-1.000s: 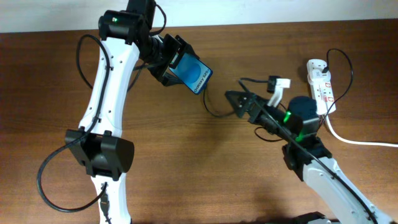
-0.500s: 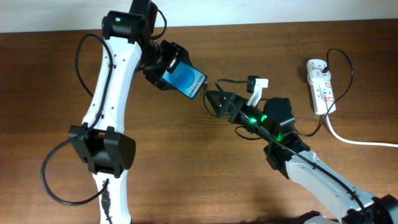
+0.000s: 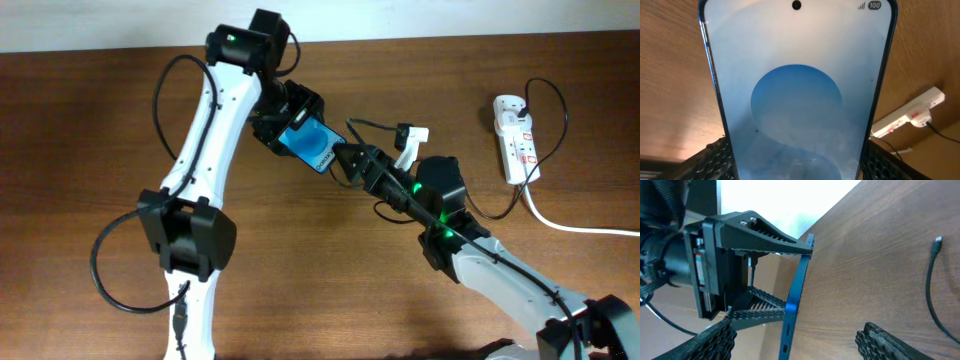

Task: Plug charger to phone and switch on socket
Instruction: 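Move the right gripper toward the phone held by the left gripper, then grasp the phone's edge with the right gripper, then open the left gripper and pull the phone away with the right gripper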

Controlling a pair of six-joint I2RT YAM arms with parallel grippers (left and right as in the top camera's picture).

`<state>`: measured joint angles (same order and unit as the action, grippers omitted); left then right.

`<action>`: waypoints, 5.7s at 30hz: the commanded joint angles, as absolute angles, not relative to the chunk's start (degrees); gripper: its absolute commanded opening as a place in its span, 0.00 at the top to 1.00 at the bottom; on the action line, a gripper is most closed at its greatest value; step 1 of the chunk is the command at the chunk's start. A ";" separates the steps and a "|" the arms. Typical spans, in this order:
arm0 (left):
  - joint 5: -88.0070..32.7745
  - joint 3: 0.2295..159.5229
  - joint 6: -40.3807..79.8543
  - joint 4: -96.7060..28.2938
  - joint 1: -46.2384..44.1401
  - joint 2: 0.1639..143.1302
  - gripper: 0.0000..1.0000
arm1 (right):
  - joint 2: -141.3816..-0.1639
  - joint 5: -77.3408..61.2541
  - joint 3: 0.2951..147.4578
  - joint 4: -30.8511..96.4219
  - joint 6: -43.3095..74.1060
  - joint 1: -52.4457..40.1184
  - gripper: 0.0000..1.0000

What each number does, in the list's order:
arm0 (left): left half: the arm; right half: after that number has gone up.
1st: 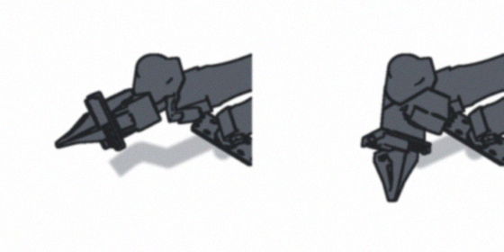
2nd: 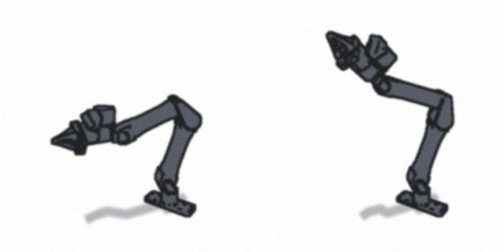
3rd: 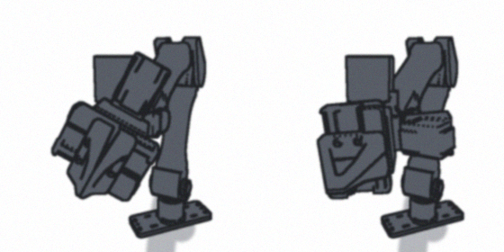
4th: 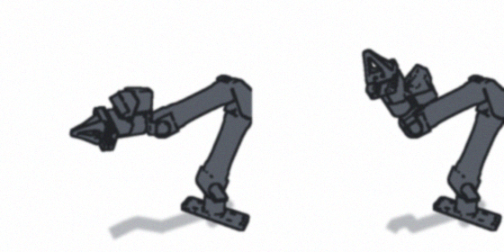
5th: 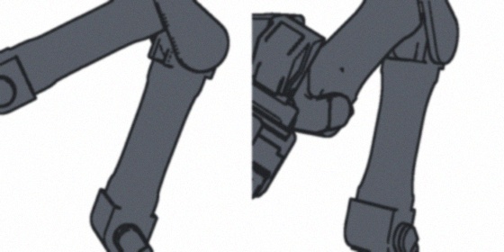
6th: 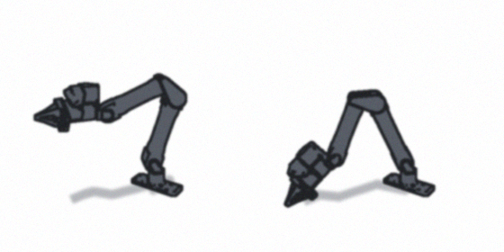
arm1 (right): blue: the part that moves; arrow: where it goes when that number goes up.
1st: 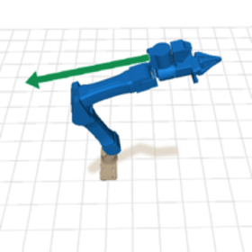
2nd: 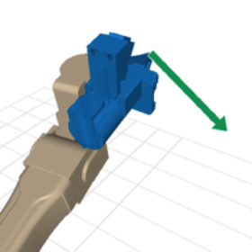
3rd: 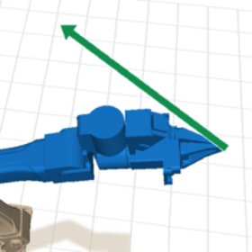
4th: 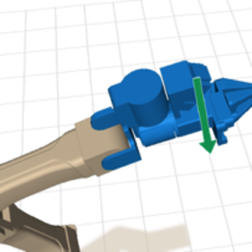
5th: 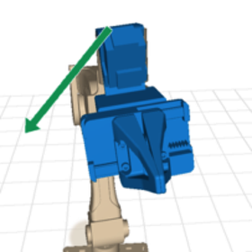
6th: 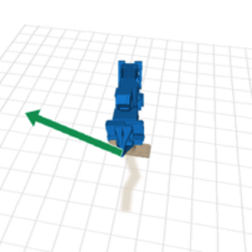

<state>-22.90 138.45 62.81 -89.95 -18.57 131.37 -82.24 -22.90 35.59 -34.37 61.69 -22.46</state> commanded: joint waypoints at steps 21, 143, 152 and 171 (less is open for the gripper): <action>-19.27 139.63 65.34 -88.42 -21.28 131.26 1.00 | -87.26 -12.82 42.04 -28.91 62.81 -27.00 0.24; -41.56 139.65 31.24 -78.48 -19.42 131.26 0.01 | -88.51 -23.92 44.82 -22.13 51.13 -13.32 0.96; -49.28 139.65 25.30 -74.96 -13.34 131.24 0.01 | -75.02 -12.73 48.58 -0.69 37.21 -7.25 0.96; -67.75 139.65 31.97 -62.04 -11.55 131.26 0.01 | -76.64 -0.16 56.93 -8.29 81.56 -15.55 0.96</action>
<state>-64.90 138.72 25.63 -63.18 -11.66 131.37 -75.61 -5.08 55.59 -3.73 71.81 -12.73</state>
